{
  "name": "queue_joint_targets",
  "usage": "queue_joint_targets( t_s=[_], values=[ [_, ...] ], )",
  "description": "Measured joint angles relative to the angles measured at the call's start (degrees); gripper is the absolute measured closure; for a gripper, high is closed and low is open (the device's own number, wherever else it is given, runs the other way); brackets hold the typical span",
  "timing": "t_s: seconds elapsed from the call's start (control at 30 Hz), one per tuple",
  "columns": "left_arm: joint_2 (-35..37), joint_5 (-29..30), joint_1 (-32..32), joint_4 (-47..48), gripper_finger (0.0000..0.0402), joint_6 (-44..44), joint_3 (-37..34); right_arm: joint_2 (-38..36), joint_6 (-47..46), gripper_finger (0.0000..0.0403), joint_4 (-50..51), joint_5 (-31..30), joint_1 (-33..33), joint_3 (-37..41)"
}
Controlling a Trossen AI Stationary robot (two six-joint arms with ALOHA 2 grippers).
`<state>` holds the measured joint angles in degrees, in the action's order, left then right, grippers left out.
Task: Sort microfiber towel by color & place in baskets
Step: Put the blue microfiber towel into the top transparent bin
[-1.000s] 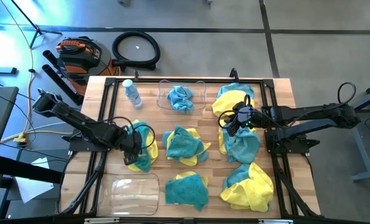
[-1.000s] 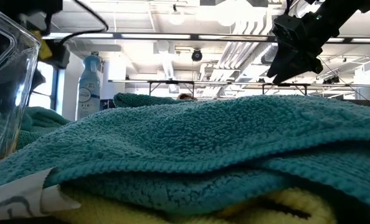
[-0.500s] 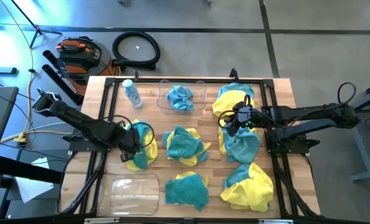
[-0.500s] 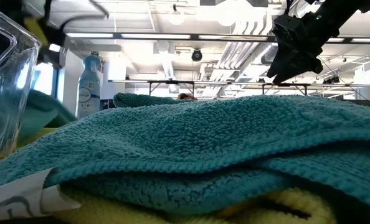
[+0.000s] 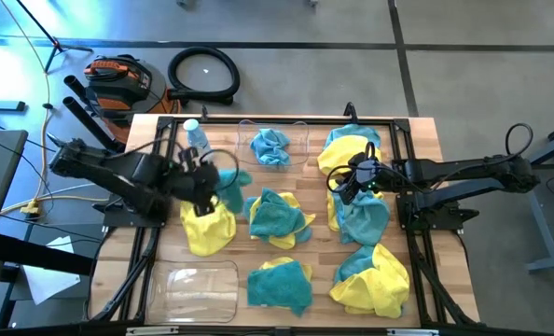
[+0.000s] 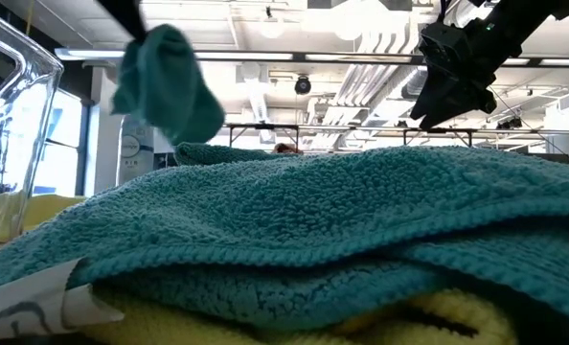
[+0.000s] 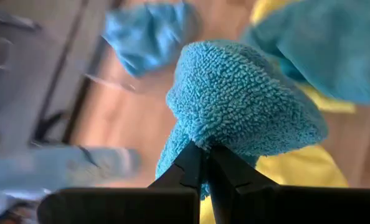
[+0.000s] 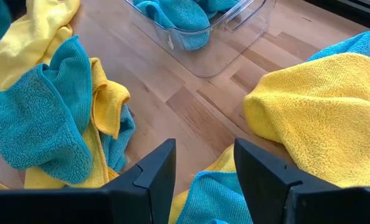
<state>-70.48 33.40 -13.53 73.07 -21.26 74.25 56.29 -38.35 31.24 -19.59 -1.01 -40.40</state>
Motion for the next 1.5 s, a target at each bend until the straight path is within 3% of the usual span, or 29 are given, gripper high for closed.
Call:
queue_joint_targets(
  t_s=[0.3, 0.57, 0.77, 1.2, 1.5],
  values=[
    [-14.75, 0.33, 14.59, -8.83, 0.0402, 23.45, 14.07, 0.0, -0.01, 0.0245, -0.2, 0.0, 0.0, 0.0],
    [-27.55, -0.13, 24.62, -18.99, 0.0401, 35.18, 21.8, 0.0, 0.95, 0.0245, -0.47, -0.02, 0.0, 0.0],
    [-36.65, -10.58, 29.28, -25.81, 0.0401, 37.06, 23.98, 0.0, -0.24, 0.0245, -0.57, 0.0, 0.0, 0.0],
    [-51.78, -18.09, 32.01, -37.96, 0.0401, 38.5, 24.0, 0.0, 1.2, 0.0245, -0.63, -0.01, 0.01, 0.0],
    [-55.82, -18.93, 33.41, -39.78, 0.0401, 37.95, 24.0, 0.0, 1.27, 0.0245, -0.63, -0.01, 0.0, 0.0]
  ],
)
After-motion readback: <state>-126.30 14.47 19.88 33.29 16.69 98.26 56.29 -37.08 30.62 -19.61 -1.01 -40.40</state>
